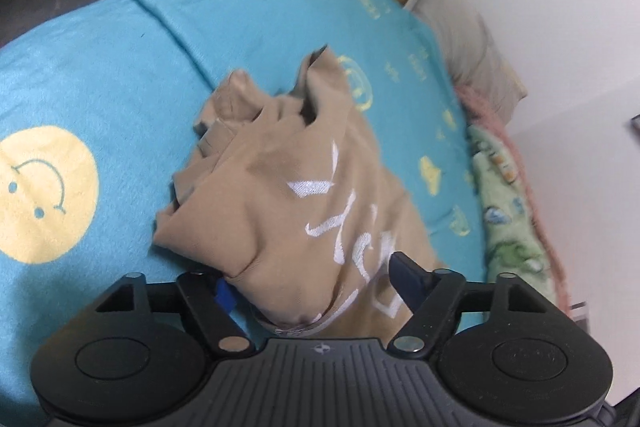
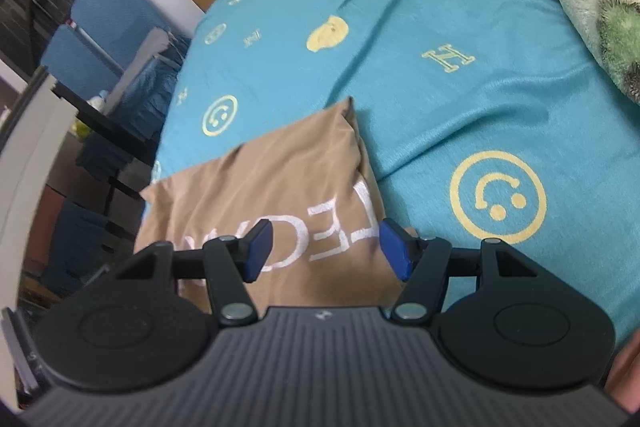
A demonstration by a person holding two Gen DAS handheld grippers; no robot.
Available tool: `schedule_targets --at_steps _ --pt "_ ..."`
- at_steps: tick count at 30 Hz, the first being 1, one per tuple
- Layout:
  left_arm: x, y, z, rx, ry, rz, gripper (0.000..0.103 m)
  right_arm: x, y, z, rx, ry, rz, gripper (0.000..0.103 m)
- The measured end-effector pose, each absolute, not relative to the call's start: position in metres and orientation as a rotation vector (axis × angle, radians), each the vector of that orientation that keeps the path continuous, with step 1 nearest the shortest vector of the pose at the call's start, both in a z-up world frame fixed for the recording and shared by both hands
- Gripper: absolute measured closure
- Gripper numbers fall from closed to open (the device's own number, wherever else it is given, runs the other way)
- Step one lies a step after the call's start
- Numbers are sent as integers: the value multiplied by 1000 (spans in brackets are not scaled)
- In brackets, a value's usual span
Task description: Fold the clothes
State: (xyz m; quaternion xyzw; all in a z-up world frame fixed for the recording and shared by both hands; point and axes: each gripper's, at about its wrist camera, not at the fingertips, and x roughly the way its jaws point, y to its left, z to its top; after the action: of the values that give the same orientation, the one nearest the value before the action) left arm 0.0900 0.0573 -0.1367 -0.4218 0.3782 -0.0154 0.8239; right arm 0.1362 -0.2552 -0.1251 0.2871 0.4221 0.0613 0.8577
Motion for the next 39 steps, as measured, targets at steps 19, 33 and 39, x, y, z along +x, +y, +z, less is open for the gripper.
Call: schedule_targets --at_steps 19,33,39 --pt "104 72 -161 -1094 776 -34 64 128 -244 -127 923 907 349 32" --pt "96 68 -143 -1072 674 -113 73 132 -228 -186 1333 1094 399 8" --pt "92 73 -145 -1095 668 -112 73 130 -259 -211 1453 963 110 21"
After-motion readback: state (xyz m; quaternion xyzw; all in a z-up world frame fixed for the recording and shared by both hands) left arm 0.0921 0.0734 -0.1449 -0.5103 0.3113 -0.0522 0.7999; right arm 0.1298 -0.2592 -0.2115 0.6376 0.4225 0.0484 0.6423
